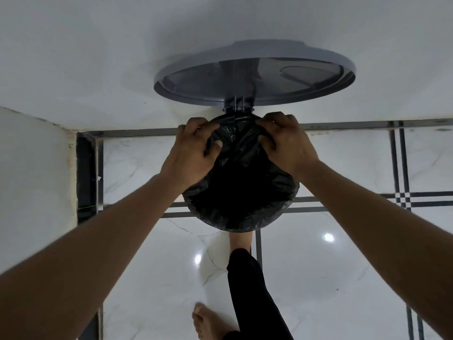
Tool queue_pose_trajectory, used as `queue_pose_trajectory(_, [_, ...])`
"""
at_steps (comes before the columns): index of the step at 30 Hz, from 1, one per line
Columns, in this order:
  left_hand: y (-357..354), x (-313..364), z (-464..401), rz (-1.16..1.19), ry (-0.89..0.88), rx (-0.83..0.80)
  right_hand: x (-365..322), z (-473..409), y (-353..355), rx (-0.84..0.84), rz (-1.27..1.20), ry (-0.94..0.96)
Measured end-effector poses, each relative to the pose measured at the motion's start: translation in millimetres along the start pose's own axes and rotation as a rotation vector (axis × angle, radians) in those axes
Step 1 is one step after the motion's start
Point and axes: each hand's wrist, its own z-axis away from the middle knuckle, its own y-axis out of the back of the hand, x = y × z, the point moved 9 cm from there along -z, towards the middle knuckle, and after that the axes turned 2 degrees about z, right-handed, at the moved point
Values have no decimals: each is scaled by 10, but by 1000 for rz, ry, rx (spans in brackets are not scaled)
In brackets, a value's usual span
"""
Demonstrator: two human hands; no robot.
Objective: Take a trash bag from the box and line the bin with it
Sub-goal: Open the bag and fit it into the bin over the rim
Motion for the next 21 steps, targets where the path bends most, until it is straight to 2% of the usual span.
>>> queue_pose_trajectory(2, [-54,-27,-168,-132,-34,-31,-27,-136,-20,-25,39,31])
queue_pose_trajectory(4, [-53,-107,-315,-126,3,-58,32,-247,-75,-81,-9,-47])
queue_pose_trajectory(6, [-32,-183,-424,-10,106,-79,86,-324,-109,-109,-92,-160])
queue_pose_trajectory(9, [-36,-342,-502,284,359,-94,117,-395,-79,-97,-178,-278])
queue_pose_trajectory(12, [-103,-509,-517,438,507,-151,191,-431,-142,-161,-202,-400])
queue_pose_trajectory(16, [-161,-674,-476,500,623,-204,268,-464,-292,-306,-218,-527])
queue_pose_trajectory(21, [-187,-773,-410,492,684,-256,151,-516,-332,-525,-226,-553])
